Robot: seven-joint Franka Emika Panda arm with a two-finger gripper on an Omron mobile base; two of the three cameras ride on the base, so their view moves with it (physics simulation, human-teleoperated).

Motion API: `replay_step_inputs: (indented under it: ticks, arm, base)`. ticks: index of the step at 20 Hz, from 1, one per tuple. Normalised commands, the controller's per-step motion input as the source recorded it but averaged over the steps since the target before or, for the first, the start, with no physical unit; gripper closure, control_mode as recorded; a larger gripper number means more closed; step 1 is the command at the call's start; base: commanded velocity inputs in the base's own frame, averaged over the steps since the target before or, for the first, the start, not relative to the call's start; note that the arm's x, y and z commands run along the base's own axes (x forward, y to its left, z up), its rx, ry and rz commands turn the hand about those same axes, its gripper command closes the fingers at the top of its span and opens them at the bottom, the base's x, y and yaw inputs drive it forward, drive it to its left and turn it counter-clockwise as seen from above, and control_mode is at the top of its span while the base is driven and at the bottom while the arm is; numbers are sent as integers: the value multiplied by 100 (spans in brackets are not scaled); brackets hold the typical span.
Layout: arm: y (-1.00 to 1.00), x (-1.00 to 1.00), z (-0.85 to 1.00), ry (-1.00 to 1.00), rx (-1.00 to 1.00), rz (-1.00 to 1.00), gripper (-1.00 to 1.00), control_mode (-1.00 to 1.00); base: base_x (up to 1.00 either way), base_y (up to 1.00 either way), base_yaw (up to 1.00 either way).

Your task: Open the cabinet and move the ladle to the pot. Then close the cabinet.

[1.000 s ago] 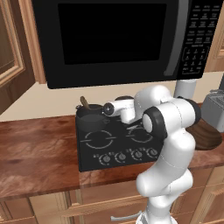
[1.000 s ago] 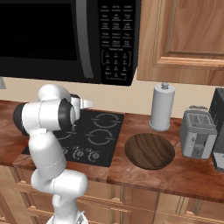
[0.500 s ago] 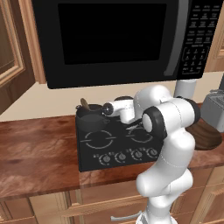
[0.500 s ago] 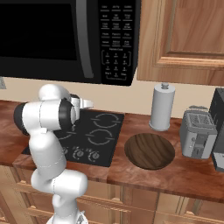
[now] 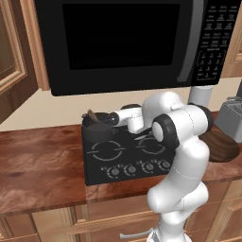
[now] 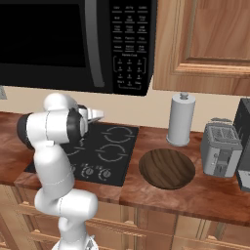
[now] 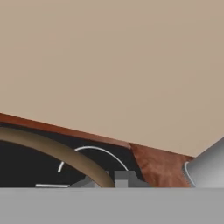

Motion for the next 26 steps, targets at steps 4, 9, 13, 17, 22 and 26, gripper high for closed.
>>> replay_step_inputs:
  ticks: [4,9,13,17,22,26]
  arm:
    - [0,13,0,3,-9,0,100,-100]
    - [0,22,0,2,-7,0,100,-100]
    - [0,31,-1,1,-6,0,100,-100]
    - [0,23,-3,1,-5,0,100,-100]
    - [0,12,-8,2,-6,0,-100,-100]
    - [0,1,-10,0,-6,0,-100,-100]
  base:
    - [0,0,0]
    - [0,0,0]
    - [0,0,0]
    - [0,0,0]
    - [0,0,0]
    - [0,0,0]
